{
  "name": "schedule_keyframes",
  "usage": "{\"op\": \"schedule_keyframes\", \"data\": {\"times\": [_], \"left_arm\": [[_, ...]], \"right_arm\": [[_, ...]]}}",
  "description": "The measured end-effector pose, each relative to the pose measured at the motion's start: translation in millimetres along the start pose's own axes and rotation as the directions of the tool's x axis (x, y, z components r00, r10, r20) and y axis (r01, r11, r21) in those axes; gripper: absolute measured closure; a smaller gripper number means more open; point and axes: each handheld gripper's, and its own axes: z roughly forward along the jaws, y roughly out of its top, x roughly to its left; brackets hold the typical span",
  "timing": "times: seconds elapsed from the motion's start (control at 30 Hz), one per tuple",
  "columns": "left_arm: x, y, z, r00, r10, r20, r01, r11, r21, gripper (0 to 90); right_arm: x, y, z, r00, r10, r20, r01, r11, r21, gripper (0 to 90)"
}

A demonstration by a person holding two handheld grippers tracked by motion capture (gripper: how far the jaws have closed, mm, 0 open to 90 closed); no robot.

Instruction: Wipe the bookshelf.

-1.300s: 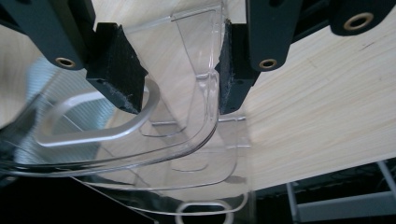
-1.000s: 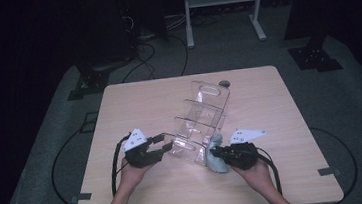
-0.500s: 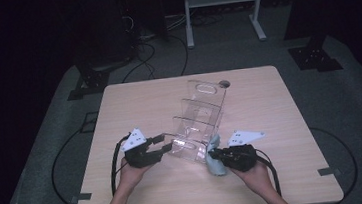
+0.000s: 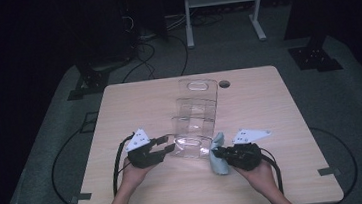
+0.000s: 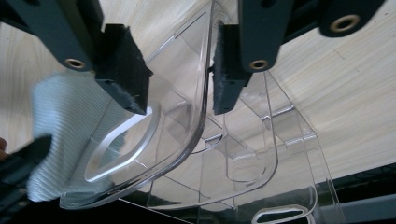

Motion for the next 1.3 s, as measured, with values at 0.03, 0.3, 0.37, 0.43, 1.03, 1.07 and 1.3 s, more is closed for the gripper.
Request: {"op": "schedule_keyframes", "data": {"times": [0.03, 0.3, 0.37, 0.43, 1.03, 1.07, 1.3], "left_arm": [[-0.7, 0.0, 0.4, 1.0000, 0.005, -0.004, -0.005, 1.0000, 0.000, 57.9], [-10.4, 1.5, 4.2, 0.9981, 0.038, 0.050, -0.038, 0.9993, 0.007, 60.4], [-12.8, 2.0, 6.7, 0.9973, 0.038, 0.064, -0.038, 0.9993, 0.004, 60.0], [-16.7, 2.4, 8.5, 0.9966, 0.041, 0.071, -0.041, 0.9991, 0.007, 59.5], [-53.8, 8.0, 24.3, 0.9776, 0.120, 0.173, -0.125, 0.9919, 0.022, 56.2], [-55.4, 8.1, 25.3, 0.9769, 0.114, 0.181, -0.119, 0.9927, 0.019, 56.0], [-64.1, 9.5, 30.9, 0.9679, 0.139, 0.209, -0.147, 0.9889, 0.024, 54.5]], "right_arm": [[2.9, -0.3, 1.2, 1.0000, -0.004, -0.008, 0.004, 1.000, 0.000, 84.9], [-4.3, -1.5, 9.9, 0.9999, 0.009, 0.011, -0.009, 1.000, 0.014, 85.0], [-7.1, -1.7, 8.8, 0.9994, 0.006, 0.033, -0.006, 1.000, 0.013, 85.0], [-11.7, -2.1, 8.2, 0.9990, 0.014, 0.042, -0.014, 1.000, 0.012, 85.0], [-36.8, -5.6, 12.7, 0.9942, 0.063, 0.087, -0.063, 0.998, -0.001, 85.0], [-37.3, -5.8, 12.5, 0.9937, 0.065, 0.091, -0.065, 0.998, -0.002, 85.0], [-40.0, -6.4, 10.8, 0.9924, 0.066, 0.104, -0.065, 0.998, -0.006, 84.9]]}}
